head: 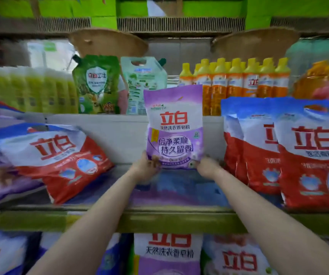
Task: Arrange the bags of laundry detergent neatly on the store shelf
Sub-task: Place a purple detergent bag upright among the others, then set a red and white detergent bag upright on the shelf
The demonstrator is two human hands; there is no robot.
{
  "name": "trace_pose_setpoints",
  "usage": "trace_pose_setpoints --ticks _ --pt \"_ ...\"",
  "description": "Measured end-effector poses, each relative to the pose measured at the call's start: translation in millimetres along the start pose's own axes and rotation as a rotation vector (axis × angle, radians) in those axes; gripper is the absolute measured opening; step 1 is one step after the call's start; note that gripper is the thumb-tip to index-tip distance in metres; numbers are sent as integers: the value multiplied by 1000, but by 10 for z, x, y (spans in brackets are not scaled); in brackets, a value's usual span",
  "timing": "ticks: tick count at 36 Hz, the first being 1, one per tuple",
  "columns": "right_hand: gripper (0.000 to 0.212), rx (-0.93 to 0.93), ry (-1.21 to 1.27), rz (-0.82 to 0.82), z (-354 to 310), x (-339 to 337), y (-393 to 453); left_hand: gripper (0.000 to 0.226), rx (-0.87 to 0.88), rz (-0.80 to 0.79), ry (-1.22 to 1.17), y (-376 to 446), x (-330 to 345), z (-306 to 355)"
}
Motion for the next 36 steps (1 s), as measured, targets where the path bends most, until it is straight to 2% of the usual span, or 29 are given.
trace_pose_setpoints --ticks 3,5,8,14,19,23,26,29,32,34,36 --pt "43 0 -16 8 11 34 30 44 51 -31 77 -46 -17 5" --pt "45 -30 -29 34 13 59 39 21 69 -47 126 -72 5 40" --pt "50 -23 -36 41 14 48 5 39 115 -128 169 -108 55 91" --pt "47 -15 -77 109 42 7 -58 22 108 -50 214 -164 -36 34" --pt "37 -13 -219 161 42 -67 -197 44 55 -23 317 -359 -122 126" --pt "29 -127 -217 160 -74 -44 -267 53 52 40 469 -541 -371 43" --pt "26 -250 -204 92 -195 14 -253 45 61 163 595 -709 -680 -76" --pt "34 -359 -261 62 -361 34 -261 40 20 376 669 -874 -1057 -146" --pt "31 -420 -357 58 -529 46 -313 46 -45 599 746 -1051 -1398 -132" --pt "24 -461 -392 45 -656 58 -361 55 -141 647 739 -1136 -1562 -172" --pt "18 -510 -402 39 -795 84 -396 65 -240 627 696 -1197 -1656 -228"
Point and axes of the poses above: each hand's wrist, its own y-axis towards the middle knuckle, its own x-axis out of the palm, z = x × y, the point moved 2 cm from there along y, towards the middle knuckle, and after that the axes turned 12 degrees about -y, right-handed, at the moved point
